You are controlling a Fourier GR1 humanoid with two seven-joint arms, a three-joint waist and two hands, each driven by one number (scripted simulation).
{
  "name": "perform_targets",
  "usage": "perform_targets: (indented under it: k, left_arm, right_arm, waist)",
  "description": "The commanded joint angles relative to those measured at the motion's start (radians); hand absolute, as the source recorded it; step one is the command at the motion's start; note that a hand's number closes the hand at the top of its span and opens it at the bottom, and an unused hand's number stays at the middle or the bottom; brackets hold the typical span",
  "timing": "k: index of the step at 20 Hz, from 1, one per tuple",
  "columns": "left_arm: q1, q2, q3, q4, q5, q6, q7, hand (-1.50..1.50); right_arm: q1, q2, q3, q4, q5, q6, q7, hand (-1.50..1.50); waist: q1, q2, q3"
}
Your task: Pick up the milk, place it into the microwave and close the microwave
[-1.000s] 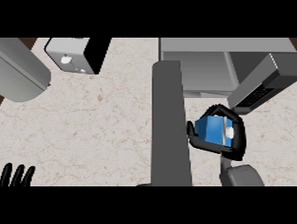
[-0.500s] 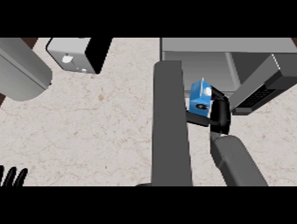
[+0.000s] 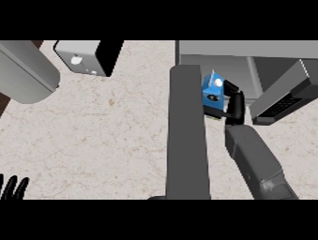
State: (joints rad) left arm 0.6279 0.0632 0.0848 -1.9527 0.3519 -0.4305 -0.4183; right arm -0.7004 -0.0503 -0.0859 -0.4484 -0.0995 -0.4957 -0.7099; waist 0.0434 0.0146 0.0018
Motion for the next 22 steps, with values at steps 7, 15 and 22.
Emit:
perform_targets:
  k: [7, 15, 22]
  left_arm:
    - [-0.048, 0.001, -0.01, 0.055, -0.028, -0.02, -0.018, -1.5]
    - [-0.082, 0.012, -0.004, 0.064, -0.019, -0.022, -0.002, -1.5]
    - [-0.041, 0.012, -0.017, 0.045, -0.018, -0.053, -0.02, -1.5]
  right_arm:
    - [-0.137, -0.073, -0.034, 0.25, 0.052, -0.064, -0.072, 1.5]
    - [-0.217, -0.142, -0.007, 0.301, 0.114, -0.177, -0.089, 1.5]
    - [-0.233, -0.164, -0.085, 0.271, 0.052, -0.156, -0.138, 1.5]
  waist:
    - [0.042, 0.023, 0.002]
    - [0.059, 0.034, 0.003]
    - [0.095, 0.043, 0.007]
